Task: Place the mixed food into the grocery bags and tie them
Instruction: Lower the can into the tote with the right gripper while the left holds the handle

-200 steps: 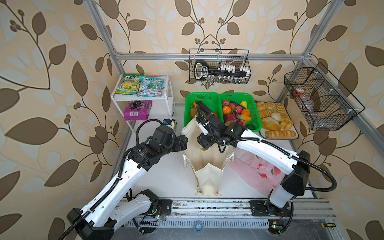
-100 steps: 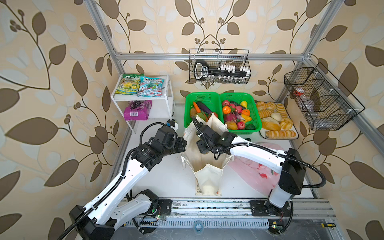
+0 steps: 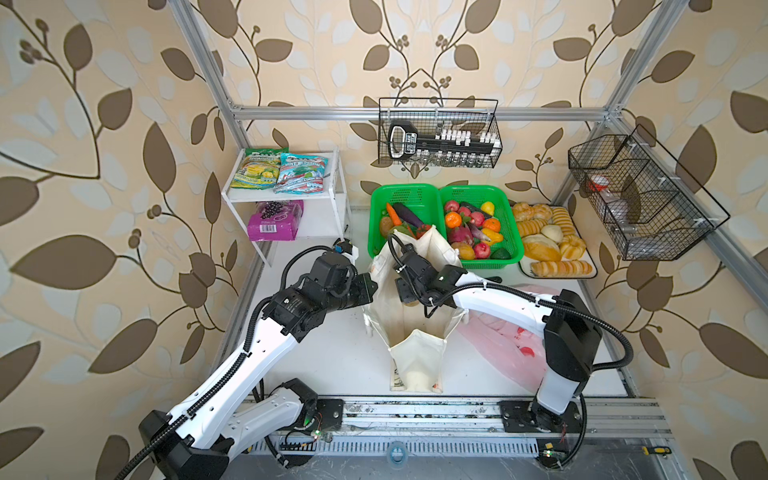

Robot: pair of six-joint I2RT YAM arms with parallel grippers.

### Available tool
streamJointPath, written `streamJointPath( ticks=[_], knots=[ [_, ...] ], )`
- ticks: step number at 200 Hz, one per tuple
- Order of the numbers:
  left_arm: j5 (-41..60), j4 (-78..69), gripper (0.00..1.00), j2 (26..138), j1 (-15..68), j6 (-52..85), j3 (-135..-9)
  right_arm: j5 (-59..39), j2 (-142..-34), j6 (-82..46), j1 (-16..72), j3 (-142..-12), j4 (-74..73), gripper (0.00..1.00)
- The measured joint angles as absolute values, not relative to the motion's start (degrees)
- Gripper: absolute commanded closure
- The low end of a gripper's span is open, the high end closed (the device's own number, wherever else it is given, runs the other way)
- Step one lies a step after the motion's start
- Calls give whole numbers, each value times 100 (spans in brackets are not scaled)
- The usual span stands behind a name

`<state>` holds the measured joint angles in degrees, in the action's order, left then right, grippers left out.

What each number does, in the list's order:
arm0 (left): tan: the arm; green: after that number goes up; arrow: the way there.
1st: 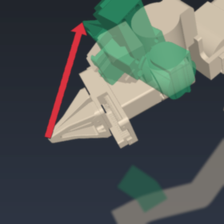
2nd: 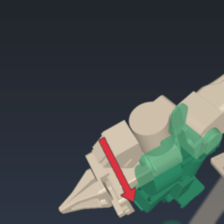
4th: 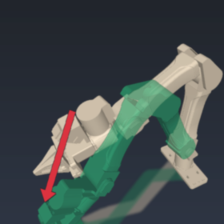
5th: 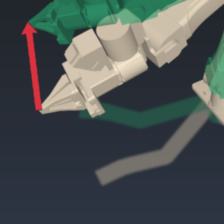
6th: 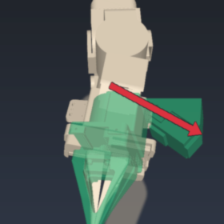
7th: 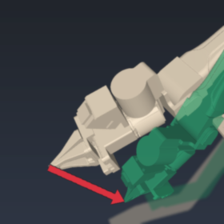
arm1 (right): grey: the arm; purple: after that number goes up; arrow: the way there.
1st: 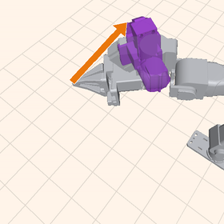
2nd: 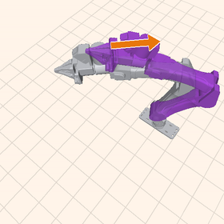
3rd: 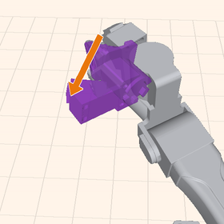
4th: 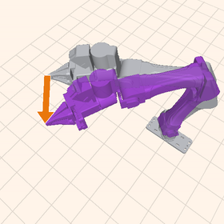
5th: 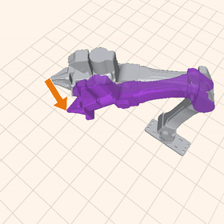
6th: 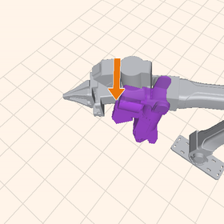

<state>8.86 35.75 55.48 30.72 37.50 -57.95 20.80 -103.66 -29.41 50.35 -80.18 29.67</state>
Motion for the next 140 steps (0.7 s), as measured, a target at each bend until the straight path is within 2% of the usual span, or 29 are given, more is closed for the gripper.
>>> streamJointPath(
  ticks=[60, 140],
  knots=[
    [886, 3577, 96, 5548, 3072, 3752, -5795, 2078, -10768, -3052, 5017, -8012, 2812, 77],
    [884, 3575, 96, 5548, 3072, 3752, -5795, 2145, -10785, -3068, 5002, -7830, 2401, 77]
  ],
)
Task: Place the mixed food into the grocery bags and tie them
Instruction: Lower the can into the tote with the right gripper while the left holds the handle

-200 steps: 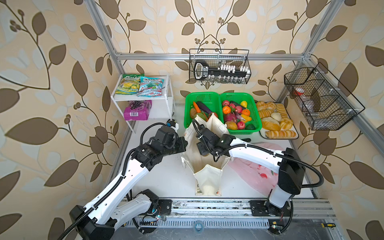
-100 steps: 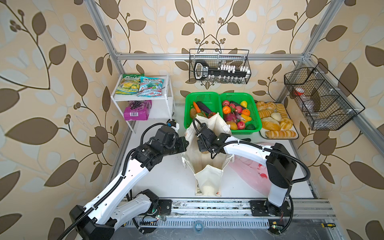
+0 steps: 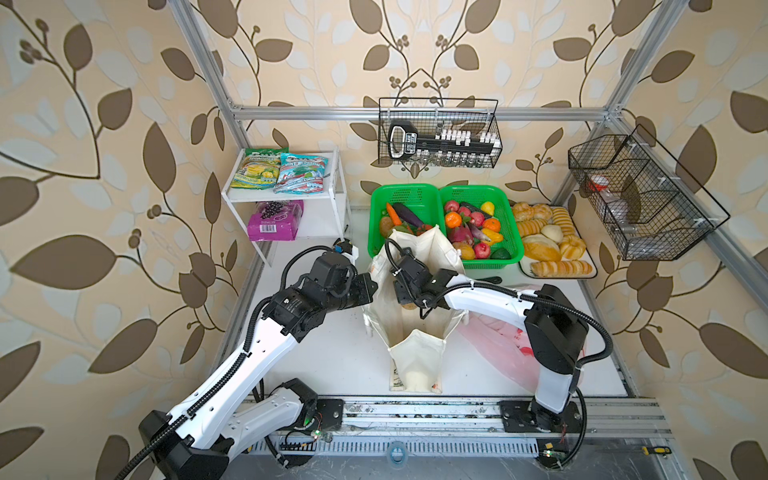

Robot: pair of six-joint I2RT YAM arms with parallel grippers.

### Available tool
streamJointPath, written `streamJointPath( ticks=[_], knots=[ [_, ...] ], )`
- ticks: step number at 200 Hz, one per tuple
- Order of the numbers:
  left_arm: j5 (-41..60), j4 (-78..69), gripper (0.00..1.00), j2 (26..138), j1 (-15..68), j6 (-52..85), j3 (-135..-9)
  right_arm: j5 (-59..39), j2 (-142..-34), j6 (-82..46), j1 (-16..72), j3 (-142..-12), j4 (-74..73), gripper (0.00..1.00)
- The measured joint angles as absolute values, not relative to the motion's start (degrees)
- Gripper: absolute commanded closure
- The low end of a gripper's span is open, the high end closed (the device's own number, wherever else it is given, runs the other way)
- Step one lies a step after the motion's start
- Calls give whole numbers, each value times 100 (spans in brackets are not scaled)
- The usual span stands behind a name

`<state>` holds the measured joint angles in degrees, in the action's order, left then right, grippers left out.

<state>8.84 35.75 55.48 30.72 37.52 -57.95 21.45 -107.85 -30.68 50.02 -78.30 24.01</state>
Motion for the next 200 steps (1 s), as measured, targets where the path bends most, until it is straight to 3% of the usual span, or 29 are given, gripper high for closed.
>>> streamJointPath(
  ticks=[41, 81, 122, 200],
  knots=[
    [884, 3575, 91, 5548, 3072, 3752, -5798, 2141, -10785, -3068, 4995, -7800, 2305, 73],
    [884, 3533, 82, 5548, 3072, 3767, -5798, 2058, -10763, -3055, 4969, -7802, 2342, 49],
    [884, 3524, 81, 5548, 3072, 3769, -5798, 1811, -10728, -2967, 4904, -7850, 2471, 33],
    [902, 3514, 81, 5561, 3072, 3774, -5800, 1413, -10307, -2766, 4901, -8263, 2954, 20]
  ],
)
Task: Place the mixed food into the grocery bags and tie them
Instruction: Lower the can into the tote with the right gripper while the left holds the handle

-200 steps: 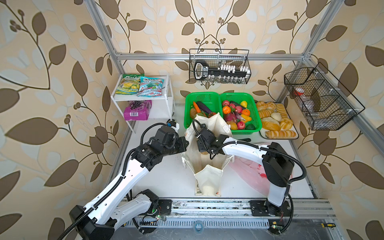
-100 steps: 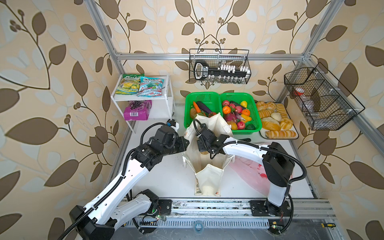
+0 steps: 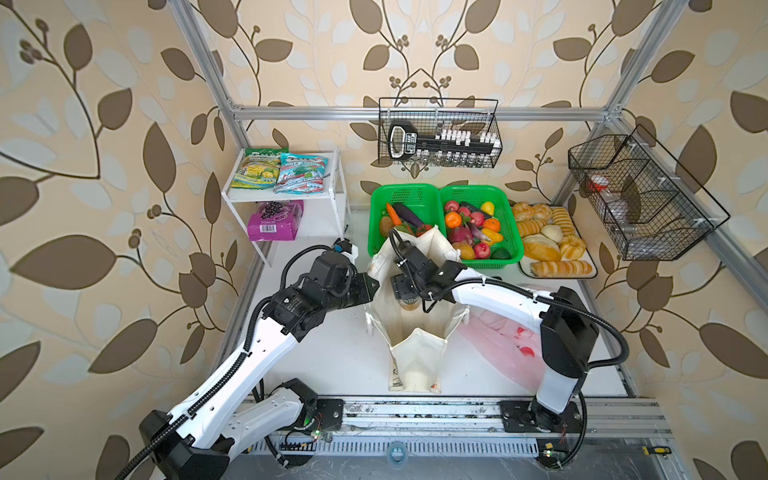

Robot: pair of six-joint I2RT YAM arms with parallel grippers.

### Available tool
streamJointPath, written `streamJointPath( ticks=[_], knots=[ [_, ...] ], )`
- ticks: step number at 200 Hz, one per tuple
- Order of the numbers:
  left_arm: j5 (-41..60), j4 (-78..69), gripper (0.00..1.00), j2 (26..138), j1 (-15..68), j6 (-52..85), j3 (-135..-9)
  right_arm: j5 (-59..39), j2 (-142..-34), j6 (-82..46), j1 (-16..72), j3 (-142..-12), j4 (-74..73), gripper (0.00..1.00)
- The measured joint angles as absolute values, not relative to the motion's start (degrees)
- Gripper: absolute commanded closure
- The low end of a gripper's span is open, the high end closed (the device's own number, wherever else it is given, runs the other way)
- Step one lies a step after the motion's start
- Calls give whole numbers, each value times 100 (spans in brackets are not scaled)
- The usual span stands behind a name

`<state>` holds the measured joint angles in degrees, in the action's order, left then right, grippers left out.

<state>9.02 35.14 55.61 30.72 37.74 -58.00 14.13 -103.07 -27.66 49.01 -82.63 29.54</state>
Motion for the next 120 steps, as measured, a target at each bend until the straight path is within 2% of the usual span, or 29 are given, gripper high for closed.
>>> streamJointPath(
  ticks=[55, 71, 108, 120],
  knots=[
    [934, 3503, 78, 5634, 3072, 3769, -5902, 1087, -9835, -2731, 4910, -8285, 3454, 18],
    [1007, 3483, 84, 5647, 3072, 3778, -5931, 1004, -9640, -2727, 4904, -8281, 3542, 18],
    [1107, 3417, 88, 5706, 3072, 3760, -6038, 963, -9314, -2696, 4884, -8272, 3658, 20],
    [1151, 3385, 89, 5732, 3072, 3765, -6042, 961, -9306, -2672, 4884, -8248, 3610, 24]
  ],
)
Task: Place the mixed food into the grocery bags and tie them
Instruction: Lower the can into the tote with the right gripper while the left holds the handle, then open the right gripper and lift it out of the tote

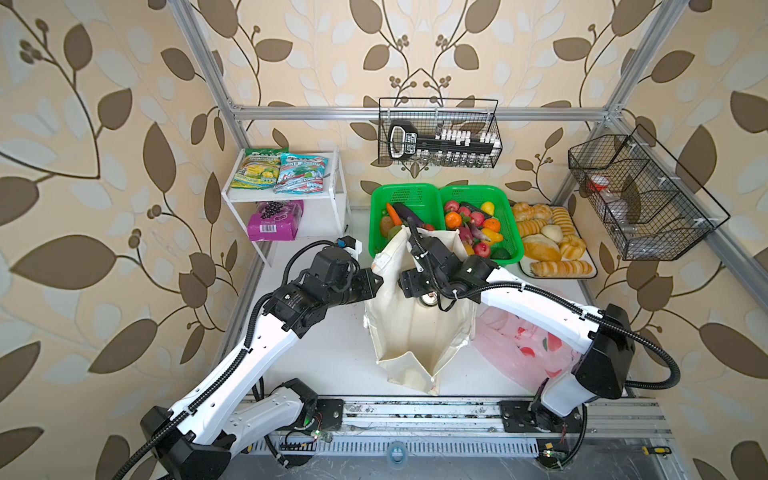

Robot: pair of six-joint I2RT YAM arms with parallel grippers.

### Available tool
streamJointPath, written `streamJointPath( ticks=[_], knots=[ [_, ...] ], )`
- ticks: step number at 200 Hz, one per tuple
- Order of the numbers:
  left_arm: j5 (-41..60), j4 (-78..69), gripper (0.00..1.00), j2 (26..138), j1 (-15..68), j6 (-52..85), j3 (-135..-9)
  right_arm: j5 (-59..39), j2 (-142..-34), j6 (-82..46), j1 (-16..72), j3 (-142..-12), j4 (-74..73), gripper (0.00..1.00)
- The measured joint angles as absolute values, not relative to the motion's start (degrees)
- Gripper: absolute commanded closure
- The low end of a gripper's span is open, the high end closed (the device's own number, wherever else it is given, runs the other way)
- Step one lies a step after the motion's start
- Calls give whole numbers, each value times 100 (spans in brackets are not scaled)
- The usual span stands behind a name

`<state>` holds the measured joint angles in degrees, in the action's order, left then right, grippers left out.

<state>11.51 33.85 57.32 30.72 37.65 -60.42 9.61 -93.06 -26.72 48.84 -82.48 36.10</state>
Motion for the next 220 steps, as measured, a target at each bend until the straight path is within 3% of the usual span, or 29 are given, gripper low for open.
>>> streamJointPath(
  ticks=[14, 128, 220],
  knots=[
    [1160, 3374, 90, 5765, 3072, 3767, -6042, 945, -9306, -2641, 4875, -8184, 3555, 27],
    [1184, 3426, 97, 5787, 3074, 3844, -6042, 421, -9664, -2141, 4906, -8178, 3378, 18],
    [1151, 3253, 100, 5391, 3072, 4318, -5645, 819, -9636, -1857, 5205, -8075, 3138, 17]
  ],
)
